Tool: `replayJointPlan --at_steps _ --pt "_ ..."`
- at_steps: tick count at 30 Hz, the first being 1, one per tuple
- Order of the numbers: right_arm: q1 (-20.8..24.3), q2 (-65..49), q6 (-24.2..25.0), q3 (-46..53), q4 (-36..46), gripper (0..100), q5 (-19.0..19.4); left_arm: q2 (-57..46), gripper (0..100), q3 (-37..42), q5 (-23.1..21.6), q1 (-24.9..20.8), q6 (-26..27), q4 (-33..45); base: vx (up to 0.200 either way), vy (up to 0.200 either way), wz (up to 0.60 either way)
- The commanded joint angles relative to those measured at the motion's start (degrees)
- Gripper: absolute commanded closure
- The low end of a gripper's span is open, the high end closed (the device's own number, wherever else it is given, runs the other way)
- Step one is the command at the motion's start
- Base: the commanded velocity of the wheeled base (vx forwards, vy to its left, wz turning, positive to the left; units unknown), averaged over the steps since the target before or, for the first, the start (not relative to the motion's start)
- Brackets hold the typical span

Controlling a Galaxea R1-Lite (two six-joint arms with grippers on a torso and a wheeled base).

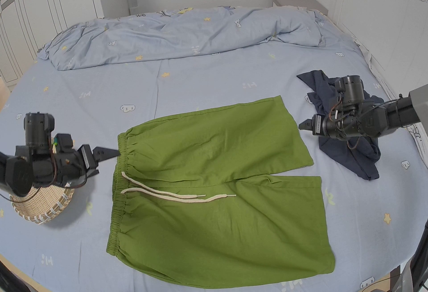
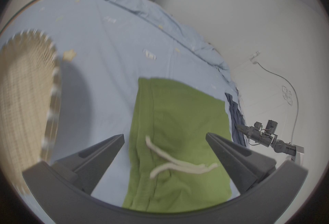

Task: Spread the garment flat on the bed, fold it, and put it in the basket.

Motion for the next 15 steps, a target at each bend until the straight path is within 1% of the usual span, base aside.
replayJointPlan --at_steps 1,2,4,8,11,15 --pt "-1.53 -16.45 5.83 20.82 -2.23 0 3.41 -15.28 0 19.19 -8.66 1.46 -2.1 0.02 0.0 0.0 0.0" --pt "-1.17 -18.29 5.83 24.51 -4.25 0 3.41 -17.39 0 22.18 -10.24 1.46 -2.01 0.02 0.0 0.0 0.0" --pt "-0.91 -19.79 5.74 28.03 -6.36 0 3.41 -19.41 0 25.17 -11.04 1.46 -1.66 0.02 0.0 0.0 0.0" --pt "-0.91 -20.58 5.92 33.3 -10.23 0 3.59 -21.61 0 30.35 -11.12 1.64 -1.57 0.02 0.0 0.0 0.0" --pt "-1.09 -20.4 5.39 35.41 -13.04 0 3.67 -21.08 0 32.99 -11.3 1.72 -1.57 0.02 0.0 0.0 0.0" --pt "-1.09 -20.49 5.48 36.38 -15.24 0 3.94 -15.55 0 34.57 -13.85 1.64 -0.78 -0.16 0.0 0.0 0.0"
